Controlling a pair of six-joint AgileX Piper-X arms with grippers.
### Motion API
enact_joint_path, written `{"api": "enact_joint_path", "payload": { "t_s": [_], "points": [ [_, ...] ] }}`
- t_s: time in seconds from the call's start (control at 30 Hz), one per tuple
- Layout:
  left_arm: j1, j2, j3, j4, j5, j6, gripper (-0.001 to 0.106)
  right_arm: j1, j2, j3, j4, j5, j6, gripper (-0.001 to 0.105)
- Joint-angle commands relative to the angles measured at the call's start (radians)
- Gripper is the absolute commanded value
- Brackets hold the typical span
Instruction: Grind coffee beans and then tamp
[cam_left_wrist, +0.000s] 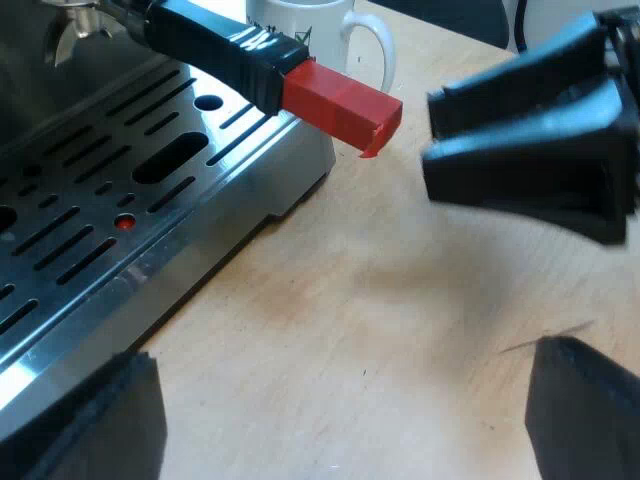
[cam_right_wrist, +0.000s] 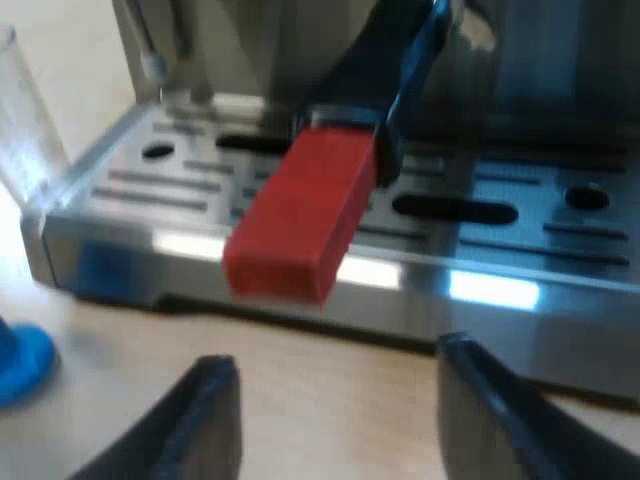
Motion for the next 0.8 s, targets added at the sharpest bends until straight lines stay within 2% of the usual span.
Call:
{"api": "enact_joint_path", "payload": {
  "t_s": [0.03,0.4,0.67,0.8],
  "points": [
    [-0.004,-0.004,0.0,-0.017,0.011,0.001,0.087,0.039,-0.031,-0.009,0.045,0.038,-0.007,0.05],
    [-0.004,-0.1,0.0,0.025,0.011,0.001,0.087,0.147,-0.188,-0.028,0.188,0.056,-0.007,0.05],
    [-0.004,-0.168,0.0,0.067,0.011,0.001,0.087,0.163,-0.227,-0.211,0.504,0.051,-0.007,0.05],
    [-0.004,-0.168,0.0,0.067,0.011,0.001,0.087,0.161,-0.222,-0.312,0.624,0.047,0.072,0.05]
  ]
}}
